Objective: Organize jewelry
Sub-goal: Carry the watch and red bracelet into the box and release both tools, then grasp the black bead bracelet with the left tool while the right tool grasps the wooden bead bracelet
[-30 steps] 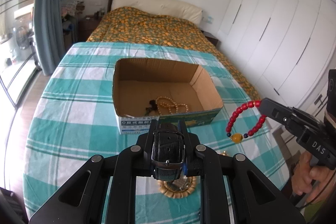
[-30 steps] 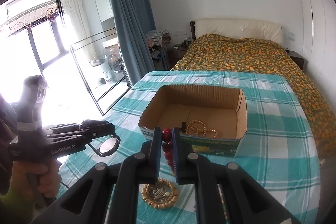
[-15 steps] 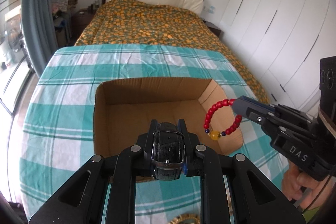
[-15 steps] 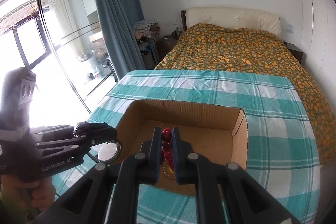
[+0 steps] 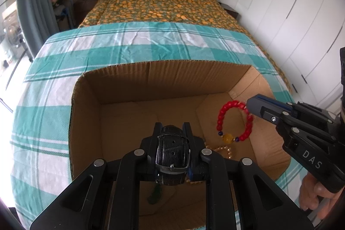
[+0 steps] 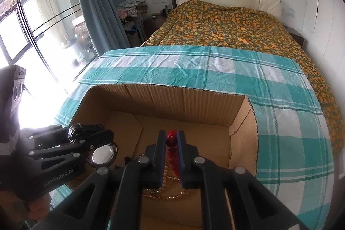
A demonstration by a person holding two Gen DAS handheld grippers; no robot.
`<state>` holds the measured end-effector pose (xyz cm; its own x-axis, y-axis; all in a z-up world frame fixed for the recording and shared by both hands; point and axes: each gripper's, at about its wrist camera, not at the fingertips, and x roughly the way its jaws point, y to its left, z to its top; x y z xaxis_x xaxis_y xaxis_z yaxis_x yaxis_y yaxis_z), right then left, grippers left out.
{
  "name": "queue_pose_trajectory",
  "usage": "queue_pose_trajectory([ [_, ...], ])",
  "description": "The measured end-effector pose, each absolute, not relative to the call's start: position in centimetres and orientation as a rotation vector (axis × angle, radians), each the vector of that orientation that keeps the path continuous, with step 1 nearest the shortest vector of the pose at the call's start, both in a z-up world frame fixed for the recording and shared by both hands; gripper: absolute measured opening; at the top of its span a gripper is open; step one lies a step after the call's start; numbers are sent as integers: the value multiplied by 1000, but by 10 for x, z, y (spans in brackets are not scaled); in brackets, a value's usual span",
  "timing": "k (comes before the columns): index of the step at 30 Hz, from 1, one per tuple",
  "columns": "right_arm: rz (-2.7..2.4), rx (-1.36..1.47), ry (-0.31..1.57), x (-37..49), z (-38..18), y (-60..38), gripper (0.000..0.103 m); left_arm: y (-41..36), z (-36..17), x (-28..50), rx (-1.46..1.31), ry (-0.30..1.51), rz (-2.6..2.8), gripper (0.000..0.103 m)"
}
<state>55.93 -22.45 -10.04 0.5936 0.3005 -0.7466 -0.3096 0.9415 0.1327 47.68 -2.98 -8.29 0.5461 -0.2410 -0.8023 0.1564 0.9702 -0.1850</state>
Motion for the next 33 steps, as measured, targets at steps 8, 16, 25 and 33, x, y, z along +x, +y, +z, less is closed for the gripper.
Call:
queue_pose_trajectory([
  [8, 337, -10, 833, 549, -93, -228, 15, -21, -72, 472, -92, 900, -156, 82],
  [16, 349, 0, 723, 486, -62, -244, 48, -15, -35, 417, -70, 806, -184, 86],
  [25, 329, -14, 672, 372, -63, -277, 48, -2, -53, 298, -52, 791, -218, 90],
  [33, 250, -33, 674, 266, -97, -305, 48, 22, -98, 201, -123, 852, -150, 90],
])
